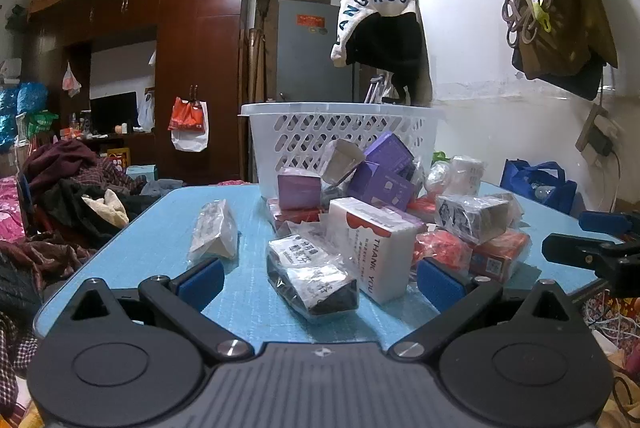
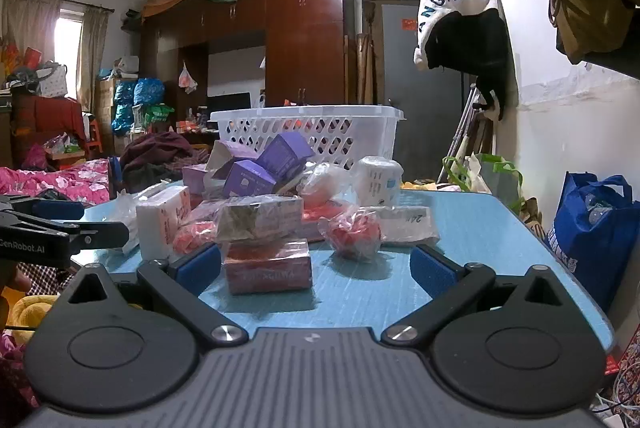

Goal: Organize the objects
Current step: 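Move both tools toward the pile of items on the table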

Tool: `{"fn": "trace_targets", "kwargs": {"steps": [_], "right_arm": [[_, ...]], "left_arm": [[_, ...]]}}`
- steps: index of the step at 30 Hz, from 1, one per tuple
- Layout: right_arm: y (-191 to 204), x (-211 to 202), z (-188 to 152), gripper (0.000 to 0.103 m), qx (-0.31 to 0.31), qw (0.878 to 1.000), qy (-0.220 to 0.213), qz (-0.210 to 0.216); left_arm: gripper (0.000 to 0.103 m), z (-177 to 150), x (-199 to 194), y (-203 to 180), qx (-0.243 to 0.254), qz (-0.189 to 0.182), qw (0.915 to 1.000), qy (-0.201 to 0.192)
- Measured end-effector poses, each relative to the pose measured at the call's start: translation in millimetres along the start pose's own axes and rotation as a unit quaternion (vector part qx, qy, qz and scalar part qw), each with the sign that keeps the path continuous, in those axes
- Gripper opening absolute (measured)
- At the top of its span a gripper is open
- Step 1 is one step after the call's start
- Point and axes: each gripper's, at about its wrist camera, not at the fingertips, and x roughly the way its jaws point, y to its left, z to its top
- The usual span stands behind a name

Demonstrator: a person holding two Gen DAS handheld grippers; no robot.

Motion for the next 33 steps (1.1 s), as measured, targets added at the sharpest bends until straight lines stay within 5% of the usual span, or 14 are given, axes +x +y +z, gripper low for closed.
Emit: {"fn": "trace_targets", "kwargs": {"steps": [33], "right_arm": [[1.3,2.4,-1.7,0.103,0.002,1.0,0.008,0.009]], "left_arm": [[0.103,1.6,-1.5,-3.1,0.01,0.007,0.9998,-0.018]]}}
